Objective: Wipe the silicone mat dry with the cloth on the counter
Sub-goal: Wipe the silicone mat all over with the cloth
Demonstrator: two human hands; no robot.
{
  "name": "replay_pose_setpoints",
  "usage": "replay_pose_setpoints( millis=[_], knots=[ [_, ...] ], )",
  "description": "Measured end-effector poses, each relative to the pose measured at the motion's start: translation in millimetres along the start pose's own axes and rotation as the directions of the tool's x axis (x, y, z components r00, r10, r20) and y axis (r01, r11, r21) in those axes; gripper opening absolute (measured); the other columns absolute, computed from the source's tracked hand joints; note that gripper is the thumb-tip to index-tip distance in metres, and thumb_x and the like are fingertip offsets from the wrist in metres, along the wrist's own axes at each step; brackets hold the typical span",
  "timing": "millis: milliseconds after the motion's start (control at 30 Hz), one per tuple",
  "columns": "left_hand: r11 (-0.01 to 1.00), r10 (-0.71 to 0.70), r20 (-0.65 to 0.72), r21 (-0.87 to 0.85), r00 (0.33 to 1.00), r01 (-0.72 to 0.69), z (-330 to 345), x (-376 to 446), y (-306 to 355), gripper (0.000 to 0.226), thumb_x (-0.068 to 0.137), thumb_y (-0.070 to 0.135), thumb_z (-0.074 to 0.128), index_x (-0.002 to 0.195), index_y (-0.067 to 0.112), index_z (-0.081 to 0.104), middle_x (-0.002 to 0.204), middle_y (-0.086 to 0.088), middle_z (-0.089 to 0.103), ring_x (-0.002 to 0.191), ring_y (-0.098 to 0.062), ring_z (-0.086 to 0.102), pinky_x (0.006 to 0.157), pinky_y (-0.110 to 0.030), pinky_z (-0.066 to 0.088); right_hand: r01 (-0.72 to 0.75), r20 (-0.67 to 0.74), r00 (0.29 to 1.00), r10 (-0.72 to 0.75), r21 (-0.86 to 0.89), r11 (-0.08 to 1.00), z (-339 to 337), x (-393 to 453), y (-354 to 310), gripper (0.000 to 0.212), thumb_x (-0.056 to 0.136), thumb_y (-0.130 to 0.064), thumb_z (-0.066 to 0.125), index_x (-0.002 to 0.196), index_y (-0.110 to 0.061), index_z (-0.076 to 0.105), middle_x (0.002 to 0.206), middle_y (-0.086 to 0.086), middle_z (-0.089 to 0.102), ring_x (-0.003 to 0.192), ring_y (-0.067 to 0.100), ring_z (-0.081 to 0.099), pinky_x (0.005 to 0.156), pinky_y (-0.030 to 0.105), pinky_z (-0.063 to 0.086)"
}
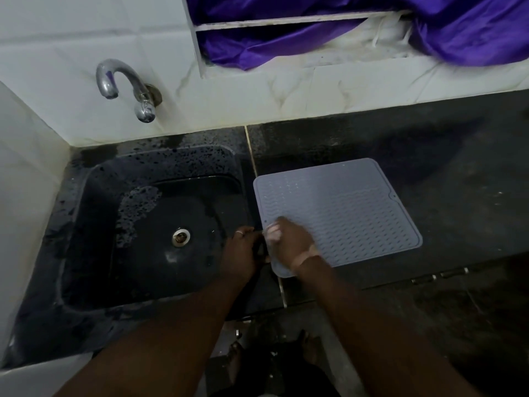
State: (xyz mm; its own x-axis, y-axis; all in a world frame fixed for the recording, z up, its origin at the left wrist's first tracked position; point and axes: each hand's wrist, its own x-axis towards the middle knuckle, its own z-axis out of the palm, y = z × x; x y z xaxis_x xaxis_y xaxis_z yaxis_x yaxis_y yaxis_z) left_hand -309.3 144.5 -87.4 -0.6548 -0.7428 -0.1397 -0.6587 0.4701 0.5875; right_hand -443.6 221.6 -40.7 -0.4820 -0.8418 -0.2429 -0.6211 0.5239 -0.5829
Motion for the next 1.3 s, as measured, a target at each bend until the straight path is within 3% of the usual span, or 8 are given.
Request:
replay_pose_setpoints(
  millis=[200,367,500,633,800,1000,1133,1300],
  knots=[
    [0.999,-0.053,0.097,0.006,0.994,0.053,10,-10,2,0.082,0.082,0.039,0.079,0.152,0.036,0.037,0.16,-0.007,0.027,0.143,-0.028,0.032,0.118,-0.04,0.031,-0.315,-0.401,0.889,0.223,-0.181,0.932,-89,4,92,0.024,0.093,-0.023,0.056,0.116,-0.016,0.049,0.097,0.013,0.066,0.088,0.035,0.065,0.077,0.039,0.047],
    [0.987,-0.09,0.126,0.146,0.988,0.072,11,-6,6,0.08,0.08,0.045,0.077,0.151,0.038,0.039,0.162,-0.008,0.026,0.144,-0.033,0.032,0.117,-0.045,0.033,-0.186,-0.266,0.959,0.096,-0.339,0.922,-21,-24,56,0.021,0.099,-0.019,0.043,0.117,-0.014,0.053,0.108,0.006,0.067,0.097,0.025,0.066,0.088,0.036,0.051],
    [0.97,-0.097,0.112,0.234,0.989,0.069,7,-4,14,0.055,0.09,0.034,0.063,0.143,0.041,0.048,0.158,-0.006,0.033,0.136,-0.034,0.042,0.111,-0.045,0.039,0.075,-0.012,0.997,-0.077,-0.112,0.991,26,-42,5,0.033,0.093,-0.019,0.053,0.126,-0.018,0.053,0.105,0.003,0.069,0.096,0.022,0.067,0.081,0.03,0.051],
    [0.959,-0.132,0.155,0.269,0.979,0.087,2,-5,20,0.067,0.084,0.045,0.069,0.145,0.042,0.043,0.16,-0.007,0.03,0.138,-0.038,0.039,0.112,-0.047,0.038,-0.066,-0.051,0.996,0.078,0.204,0.977,-32,-20,36,0.005,0.091,-0.02,0.06,0.095,-0.021,0.058,0.09,-0.002,0.068,0.086,0.021,0.068,0.076,0.031,0.055],
    [0.951,-0.201,0.188,0.274,0.961,0.146,1,-7,30,0.079,0.082,0.047,0.073,0.151,0.043,0.035,0.164,-0.004,0.022,0.143,-0.041,0.028,0.114,-0.052,0.033,-0.355,-0.385,0.881,0.275,-0.155,0.922,-108,-10,127,0.026,0.097,-0.03,0.05,0.117,-0.014,0.048,0.098,0.013,0.067,0.091,0.036,0.066,0.082,0.042,0.048],
    [0.93,-0.24,0.189,0.325,0.952,0.17,-3,-2,36,0.074,0.078,0.045,0.075,0.144,0.045,0.042,0.161,-0.003,0.028,0.14,-0.04,0.033,0.108,-0.051,0.038,-0.202,-0.276,0.954,0.115,-0.314,0.928,-24,-35,62,0.02,0.098,-0.019,0.043,0.117,-0.015,0.051,0.106,0.007,0.067,0.094,0.027,0.067,0.082,0.037,0.054],
    [0.937,-0.192,0.155,0.321,0.969,0.134,-4,-3,35,0.053,0.09,0.035,0.059,0.139,0.046,0.046,0.159,-0.002,0.032,0.137,-0.038,0.038,0.109,-0.053,0.04,0.045,0.005,0.999,-0.045,-0.06,0.997,13,-48,2,0.03,0.092,-0.018,0.054,0.122,-0.017,0.056,0.104,0.007,0.07,0.096,0.027,0.067,0.081,0.032,0.05],
    [0.937,-0.212,0.204,0.322,0.956,0.139,-9,-2,36,0.077,0.075,0.049,0.076,0.144,0.043,0.043,0.156,-0.004,0.035,0.136,-0.039,0.039,0.109,-0.052,0.04,-0.26,-0.128,0.956,0.265,0.056,0.964,-66,0,55,0.013,0.092,-0.025,0.062,0.1,-0.015,0.064,0.09,0.005,0.069,0.084,0.023,0.068,0.073,0.033,0.054]
  ],
)
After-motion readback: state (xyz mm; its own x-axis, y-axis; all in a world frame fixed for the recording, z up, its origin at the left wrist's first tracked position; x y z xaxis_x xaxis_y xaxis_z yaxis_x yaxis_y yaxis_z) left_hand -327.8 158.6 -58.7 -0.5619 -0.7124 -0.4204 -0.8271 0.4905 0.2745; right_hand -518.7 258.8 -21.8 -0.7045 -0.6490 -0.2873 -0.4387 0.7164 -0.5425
